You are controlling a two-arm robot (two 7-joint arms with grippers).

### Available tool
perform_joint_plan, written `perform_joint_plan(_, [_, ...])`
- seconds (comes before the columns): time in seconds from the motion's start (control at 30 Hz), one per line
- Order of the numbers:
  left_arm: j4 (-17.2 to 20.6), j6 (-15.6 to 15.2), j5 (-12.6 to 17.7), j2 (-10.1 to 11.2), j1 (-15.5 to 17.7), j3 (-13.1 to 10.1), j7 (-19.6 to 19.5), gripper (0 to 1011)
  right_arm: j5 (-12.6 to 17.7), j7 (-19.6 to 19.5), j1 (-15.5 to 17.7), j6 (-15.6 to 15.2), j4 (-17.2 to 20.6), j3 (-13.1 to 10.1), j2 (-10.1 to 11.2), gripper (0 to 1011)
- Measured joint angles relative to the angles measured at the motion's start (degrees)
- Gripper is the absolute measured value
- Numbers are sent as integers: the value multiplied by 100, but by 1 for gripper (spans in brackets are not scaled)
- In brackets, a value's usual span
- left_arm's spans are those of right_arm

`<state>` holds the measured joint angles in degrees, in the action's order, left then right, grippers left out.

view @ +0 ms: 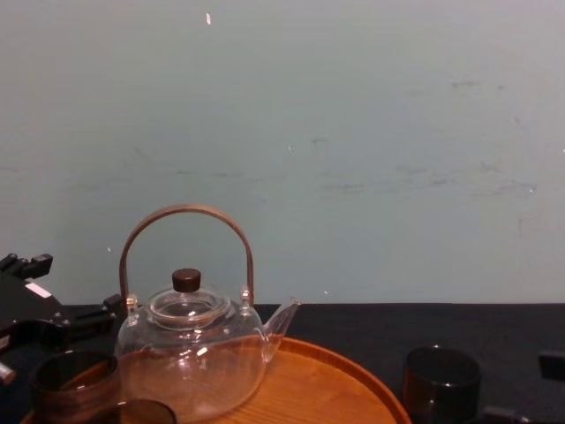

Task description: Pick up the glass from the table and place it on the tray.

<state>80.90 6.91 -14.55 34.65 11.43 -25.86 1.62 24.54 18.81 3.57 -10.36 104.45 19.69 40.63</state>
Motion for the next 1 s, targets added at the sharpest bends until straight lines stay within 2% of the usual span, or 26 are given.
perform_joint_plan(0.47, [0, 0, 0, 0, 0, 0, 0, 1001, -30, 160, 162, -70, -24, -238, -132, 1002])
perform_joint_plan(1.0, [0, 0, 0, 0, 0, 0, 0, 1001, -80, 385, 137, -216, -260, -266, -314, 1002])
